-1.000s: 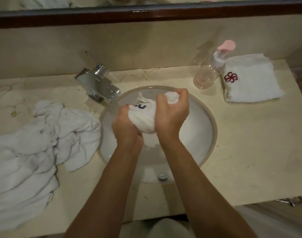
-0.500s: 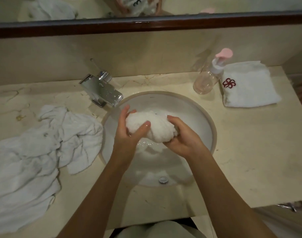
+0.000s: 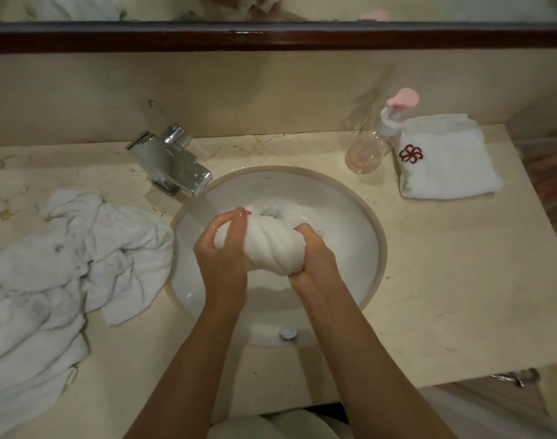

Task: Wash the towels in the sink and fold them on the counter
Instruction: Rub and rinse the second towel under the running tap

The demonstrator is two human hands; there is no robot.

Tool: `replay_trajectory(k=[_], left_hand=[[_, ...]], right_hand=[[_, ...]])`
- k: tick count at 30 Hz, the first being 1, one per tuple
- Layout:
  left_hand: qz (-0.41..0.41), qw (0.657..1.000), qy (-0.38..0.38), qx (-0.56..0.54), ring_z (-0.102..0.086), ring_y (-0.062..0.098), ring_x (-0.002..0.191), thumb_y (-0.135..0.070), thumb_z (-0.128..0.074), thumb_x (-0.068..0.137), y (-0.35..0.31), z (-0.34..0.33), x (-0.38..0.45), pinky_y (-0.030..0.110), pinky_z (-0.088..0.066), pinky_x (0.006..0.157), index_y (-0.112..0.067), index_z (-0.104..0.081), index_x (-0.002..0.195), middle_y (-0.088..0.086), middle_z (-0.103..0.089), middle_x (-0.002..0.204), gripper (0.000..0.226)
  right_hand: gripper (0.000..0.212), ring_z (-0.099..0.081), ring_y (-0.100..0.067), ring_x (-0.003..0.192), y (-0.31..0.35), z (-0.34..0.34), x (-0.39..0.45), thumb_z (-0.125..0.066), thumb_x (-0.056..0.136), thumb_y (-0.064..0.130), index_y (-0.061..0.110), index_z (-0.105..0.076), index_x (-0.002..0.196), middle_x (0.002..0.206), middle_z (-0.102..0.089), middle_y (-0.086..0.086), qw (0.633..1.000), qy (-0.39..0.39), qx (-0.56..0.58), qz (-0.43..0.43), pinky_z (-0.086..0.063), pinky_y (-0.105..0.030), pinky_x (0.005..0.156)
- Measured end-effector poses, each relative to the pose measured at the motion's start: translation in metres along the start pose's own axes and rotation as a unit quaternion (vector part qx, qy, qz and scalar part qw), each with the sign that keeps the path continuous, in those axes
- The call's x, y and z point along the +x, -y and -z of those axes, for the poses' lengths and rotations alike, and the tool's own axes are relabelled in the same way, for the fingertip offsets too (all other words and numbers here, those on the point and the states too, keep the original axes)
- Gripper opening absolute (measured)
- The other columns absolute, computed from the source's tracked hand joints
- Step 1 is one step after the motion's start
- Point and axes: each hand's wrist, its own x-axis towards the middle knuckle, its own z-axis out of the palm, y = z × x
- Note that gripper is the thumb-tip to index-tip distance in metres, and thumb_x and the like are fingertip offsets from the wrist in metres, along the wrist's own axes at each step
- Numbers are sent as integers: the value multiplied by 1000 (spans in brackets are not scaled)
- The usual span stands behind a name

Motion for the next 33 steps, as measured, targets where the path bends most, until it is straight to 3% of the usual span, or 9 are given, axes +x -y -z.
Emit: replay_trajectory(k=[5, 8, 13, 18, 21, 25, 27, 29, 33], left_hand=[[233, 950, -133, -162, -67, 22, 71, -31, -63, 86, -7, -30, 16, 29, -53, 61, -16, -67, 85, 0, -66, 73, 15], [294, 931, -104, -191, -66, 25, 77, -28, -57, 86, -4, -38, 32, 28, -52, 63, -13, -64, 95, 8, -66, 88, 19], [354, 925, -18, -138, -60, 24, 79, -29, -49, 98, -1, -45, 47, 34, -51, 70, -13, -58, 98, 8, -61, 95, 18], [377, 919, -5, -120, -67, 35, 104, -25, -57, 81, 0, -49, 56, 47, -57, 84, -5, -62, 127, 19, -66, 124, 50], [286, 952, -10, -106, -70, 34, 103, -39, -69, 83, -14, -56, 43, 52, -54, 92, -6, -65, 119, 19, -70, 117, 49], [16, 984, 173, 44, -59, 14, 120, -32, -70, 76, -30, -52, 10, 35, -53, 94, -35, -41, 145, -3, -53, 137, 76], [-154, 937, 236, 208, -51, 0, 122, -32, -75, 78, -36, -45, 4, 19, -50, 92, -44, -37, 146, -19, -47, 135, 79], [-304, 869, 223, 322, -51, -4, 111, -48, -78, 73, -44, -36, 10, 13, -47, 85, -33, -49, 140, -16, -51, 122, 74], [-386, 823, 268, 321, -48, 14, 129, -43, -71, 73, -57, -37, 23, 30, -39, 107, -17, -59, 130, -1, -53, 136, 64]], right_hand=[[17, -47, -13, 58, 17, -33, 1, -68, 78, 11, 11, -51, 75, 64, -50, 7, 933, -94, -192, 291, -41, -30, 58], [15, -45, -13, 60, 30, -42, 6, -67, 79, 13, 6, -55, 82, 64, -50, 7, 872, -92, -299, 377, -39, -30, 59], [22, -40, -10, 56, 38, -32, 17, -65, 81, 12, 15, -45, 73, 62, -45, 6, 836, -88, -367, 398, -30, -17, 49], [19, -45, -15, 62, 45, -29, 31, -65, 83, 17, 14, -48, 75, 66, -50, 6, 864, -83, -370, 332, -35, -31, 59], [11, -54, -16, 63, 58, -18, 42, -67, 83, 14, 14, -58, 78, 70, -58, 2, 952, -29, -228, 201, -43, -27, 60], [34, -69, -27, 88, 72, 7, 47, -72, 85, 17, 4, -69, 116, 108, -73, -15, 995, 86, -29, -42, -59, -34, 70], [31, -71, -27, 91, 77, 16, 45, -70, 88, 22, 6, -70, 115, 111, -74, -12, 986, 110, -34, -122, -60, -35, 81], [30, -71, -24, 90, 79, 23, 41, -69, 89, 26, 7, -71, 112, 108, -75, -9, 972, 140, -78, -173, -61, -34, 79], [19, -69, -21, 62, 67, 21, 26, -65, 92, 21, 4, -70, 98, 79, -71, -8, 947, 175, -147, -226, -56, -27, 50]])
